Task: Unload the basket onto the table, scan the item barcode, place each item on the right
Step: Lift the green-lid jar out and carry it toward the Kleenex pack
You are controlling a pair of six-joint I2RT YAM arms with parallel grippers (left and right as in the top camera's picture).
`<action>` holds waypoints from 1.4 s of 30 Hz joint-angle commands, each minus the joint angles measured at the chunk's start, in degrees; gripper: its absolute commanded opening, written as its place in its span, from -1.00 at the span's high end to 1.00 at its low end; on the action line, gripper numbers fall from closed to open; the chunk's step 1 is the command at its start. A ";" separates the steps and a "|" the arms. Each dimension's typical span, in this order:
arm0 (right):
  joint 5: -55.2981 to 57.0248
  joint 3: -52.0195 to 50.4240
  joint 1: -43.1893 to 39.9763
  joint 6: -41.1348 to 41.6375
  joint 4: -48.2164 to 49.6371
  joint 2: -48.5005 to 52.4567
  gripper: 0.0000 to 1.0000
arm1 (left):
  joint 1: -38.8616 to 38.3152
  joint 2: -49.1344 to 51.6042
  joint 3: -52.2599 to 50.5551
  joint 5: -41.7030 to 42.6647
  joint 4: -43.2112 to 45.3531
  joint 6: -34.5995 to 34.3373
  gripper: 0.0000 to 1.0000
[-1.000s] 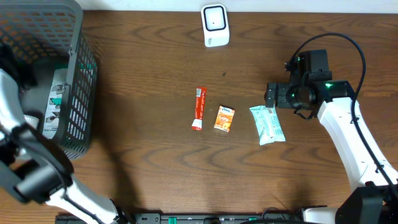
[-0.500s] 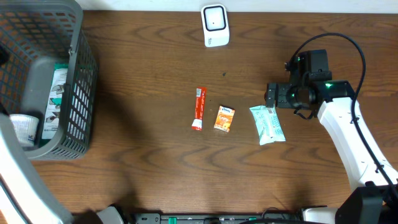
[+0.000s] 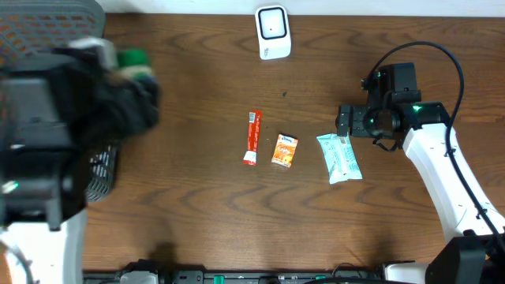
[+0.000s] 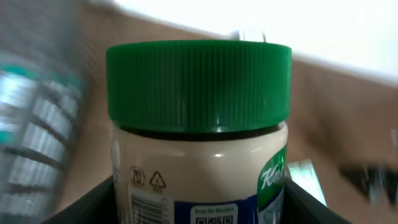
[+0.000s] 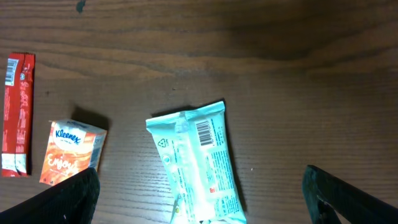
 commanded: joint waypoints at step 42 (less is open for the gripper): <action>-6.56 0.46 -8.41 0.83 -3.54 -0.26 -0.99 | -36.70 38.49 -22.21 -22.71 32.63 -11.63 0.19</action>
